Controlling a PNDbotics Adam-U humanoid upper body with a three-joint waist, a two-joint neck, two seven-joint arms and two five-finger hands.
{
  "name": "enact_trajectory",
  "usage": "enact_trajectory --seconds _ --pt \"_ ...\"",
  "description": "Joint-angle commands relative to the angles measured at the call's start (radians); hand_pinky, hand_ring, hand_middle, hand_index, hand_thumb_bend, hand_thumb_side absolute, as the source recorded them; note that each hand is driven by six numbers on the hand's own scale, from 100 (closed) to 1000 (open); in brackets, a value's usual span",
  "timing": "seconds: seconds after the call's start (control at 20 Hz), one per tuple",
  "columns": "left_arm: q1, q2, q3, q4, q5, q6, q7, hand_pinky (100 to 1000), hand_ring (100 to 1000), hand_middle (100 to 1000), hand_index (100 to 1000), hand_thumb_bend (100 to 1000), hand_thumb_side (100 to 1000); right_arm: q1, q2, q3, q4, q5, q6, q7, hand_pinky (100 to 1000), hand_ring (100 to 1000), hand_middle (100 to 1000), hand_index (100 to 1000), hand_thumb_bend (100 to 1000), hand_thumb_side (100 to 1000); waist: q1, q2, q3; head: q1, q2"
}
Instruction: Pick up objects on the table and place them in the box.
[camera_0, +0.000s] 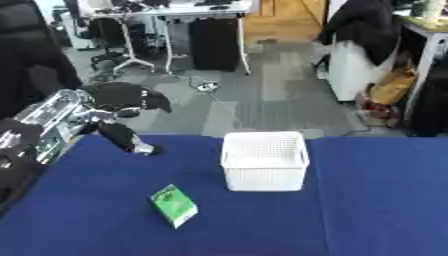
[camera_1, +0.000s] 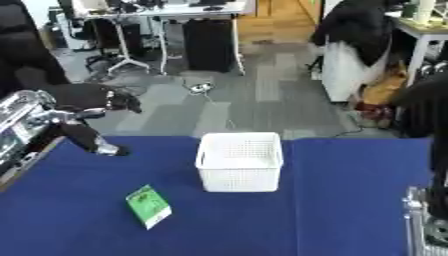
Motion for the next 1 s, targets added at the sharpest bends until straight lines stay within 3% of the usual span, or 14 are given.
enact_trajectory --seconds 0.05,0.6,1.0 --pt "-0.043 -0.002 -0.010 0.049 -0.073 -0.063 -0.012 835 874 883 946 482 852 -0.014 0.008 0.004 -0.015 -0.002 0.000 0.007 100 100 100 408 180 1000 0.001 -0.006 -0.004 0.014 0.007" --pt "-0.112 -0.066 -0.010 0.194 -0.312 -0.282 0.061 862 890 872 949 522 841 -0.017 0.022 0.011 -0.015 -0.007 -0.002 0.020 100 100 100 407 180 1000 0.002 -0.002 -0.016 0.045 0.054" --pt "-0.099 -0.096 0.031 0.272 -0.439 -0.323 0.240 811 852 850 940 559 851 -0.022 0.023 0.009 -0.015 -0.006 0.000 0.025 100 100 100 407 183 1000 -0.001 0.004 -0.015 0.027 0.029"
